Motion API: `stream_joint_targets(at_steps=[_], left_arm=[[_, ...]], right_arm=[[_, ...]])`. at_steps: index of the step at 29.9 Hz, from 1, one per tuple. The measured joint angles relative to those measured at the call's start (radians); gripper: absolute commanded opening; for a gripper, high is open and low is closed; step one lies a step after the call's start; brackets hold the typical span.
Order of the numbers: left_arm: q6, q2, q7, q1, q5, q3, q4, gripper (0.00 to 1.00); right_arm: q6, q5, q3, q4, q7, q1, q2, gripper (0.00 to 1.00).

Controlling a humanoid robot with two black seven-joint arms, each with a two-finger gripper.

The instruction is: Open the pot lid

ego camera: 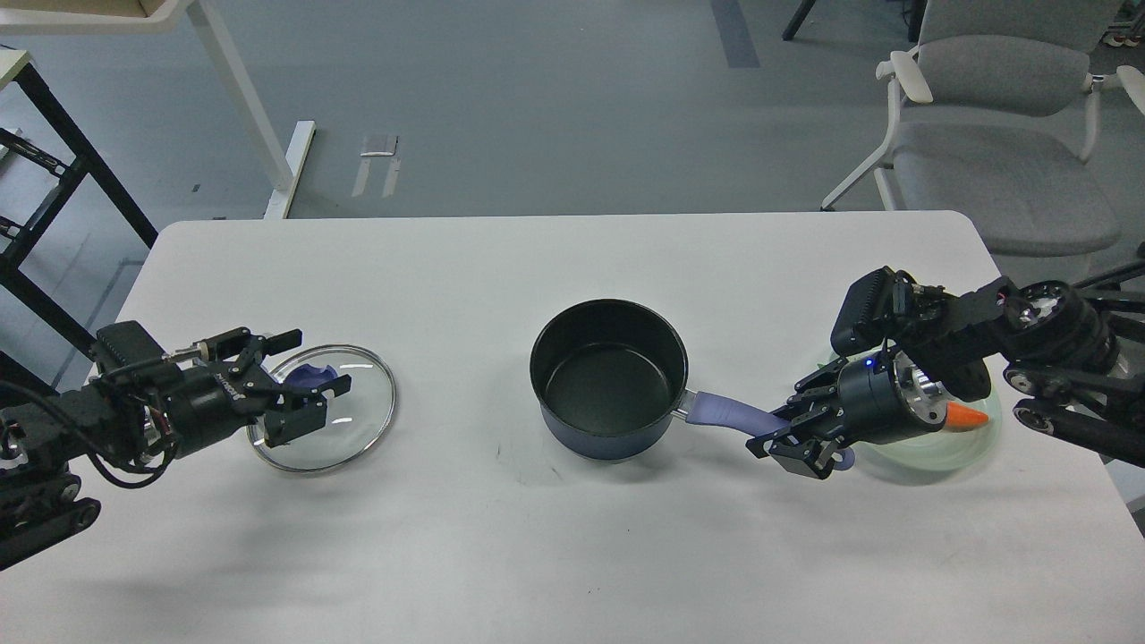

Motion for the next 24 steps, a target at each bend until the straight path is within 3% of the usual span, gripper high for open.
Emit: stream_joint_targets(at_steps=[8,12,19,24], left_arm=[[-0.222,0.030,0.000,-0.110,-0.430,-0.011,-0.063,0.97],[-0.321,0.031,0.000,-0.149,-0.624,-0.015,-0.064,0.98],[-0.543,0.056,0.000,-0.177,-0.978,-0.077,-0.061,0.99],[-0.618,0.052,0.000,-0.177,-1.144,-0.142,-0.052,0.99]], right_arm=[[-0.003,0.001,0.001,0.000,0.000,0.000,-0.001,0.70],[-0.003,0.004,0.003,0.004,0.000,0.000,-0.005,0.98],[-0.005,0.031,0.037,0.064,0.000,0.019,-0.102,0.99],[-0.005,0.219,0.134,0.073,0.000,0.027,-0.157,0.99]])
